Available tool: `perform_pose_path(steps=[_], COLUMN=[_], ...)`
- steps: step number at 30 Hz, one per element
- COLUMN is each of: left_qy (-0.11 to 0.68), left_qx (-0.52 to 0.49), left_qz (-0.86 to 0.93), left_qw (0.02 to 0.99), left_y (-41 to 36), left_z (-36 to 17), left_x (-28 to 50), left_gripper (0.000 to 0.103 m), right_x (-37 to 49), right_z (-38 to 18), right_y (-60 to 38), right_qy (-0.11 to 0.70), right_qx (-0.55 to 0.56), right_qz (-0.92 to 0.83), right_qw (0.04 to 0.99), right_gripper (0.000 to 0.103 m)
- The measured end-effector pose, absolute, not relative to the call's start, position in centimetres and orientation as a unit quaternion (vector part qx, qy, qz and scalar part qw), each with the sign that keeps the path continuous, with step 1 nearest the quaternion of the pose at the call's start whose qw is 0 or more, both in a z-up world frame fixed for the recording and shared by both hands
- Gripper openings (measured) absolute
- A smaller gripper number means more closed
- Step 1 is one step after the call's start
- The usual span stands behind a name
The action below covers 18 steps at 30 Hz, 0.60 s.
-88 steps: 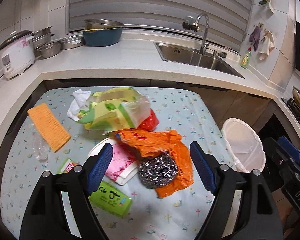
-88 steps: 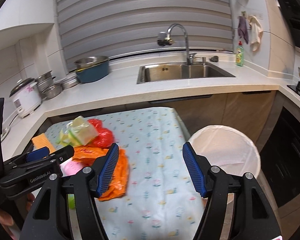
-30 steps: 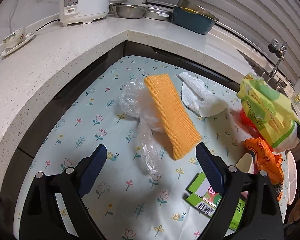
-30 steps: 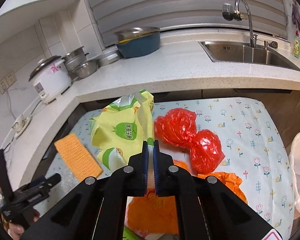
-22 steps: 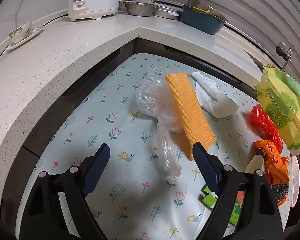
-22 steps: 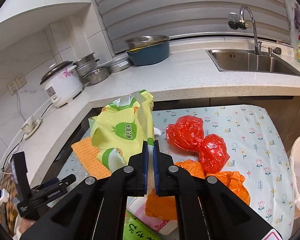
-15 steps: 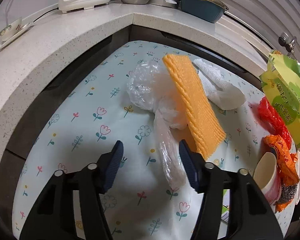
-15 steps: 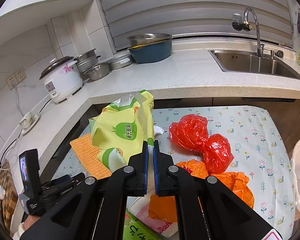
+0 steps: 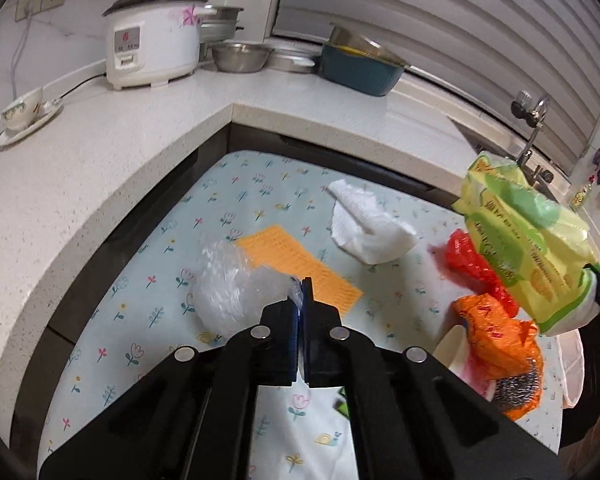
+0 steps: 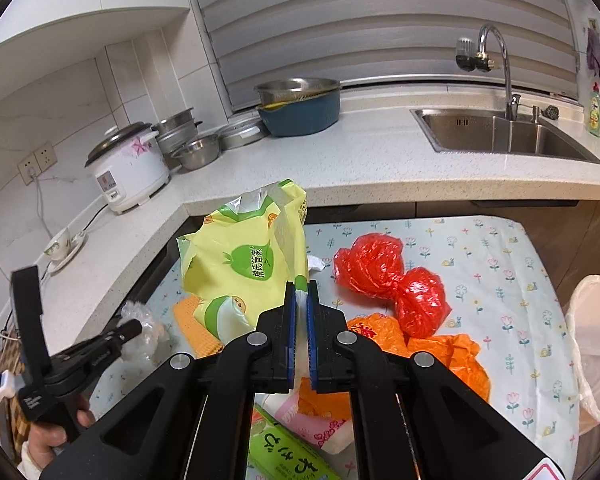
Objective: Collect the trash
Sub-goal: 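Carry both bags to the wastebasket and open both grippers over it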
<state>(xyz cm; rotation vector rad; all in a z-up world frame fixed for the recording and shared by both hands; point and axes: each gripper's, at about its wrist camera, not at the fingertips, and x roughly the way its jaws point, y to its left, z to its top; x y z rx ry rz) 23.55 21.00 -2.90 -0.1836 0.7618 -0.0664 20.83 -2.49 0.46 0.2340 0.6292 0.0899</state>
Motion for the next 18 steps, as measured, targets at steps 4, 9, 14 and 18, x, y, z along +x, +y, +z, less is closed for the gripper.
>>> perform_pose_path(steps=[4,9,14,18], left_qy=[0.347,0.334,0.329,0.328], left_qx=[-0.081,-0.064,-0.046,-0.023], left_qz=[-0.068,-0.126,-0.172,-0.206], left_qw=[0.932,0.932,0.927,0.922], left_y=[17.9,13.0,8.0,3.6], left_z=[0.3,2.6,3.9,4.5], left_x=[21.9,19.6,17.4,15.7], left_gripper=[0.001,0.001,0.001,0.001], right_x=[18.5,15.4,12.1,9.6], right_z=[1.9,3.3,4.1,3.7], right_y=[-4.2,-7.4,-11.2,-14.3], right_qy=[0.293,0.276,0.262,0.261], right_qx=[0.122,0.137,0.149,0.164], right_qz=[0.033,0.011,-0.017,-0.041], right_qw=[0.948,0.951,0.953,0.951], right_gripper=[0.005,0.005,0.005,0.005])
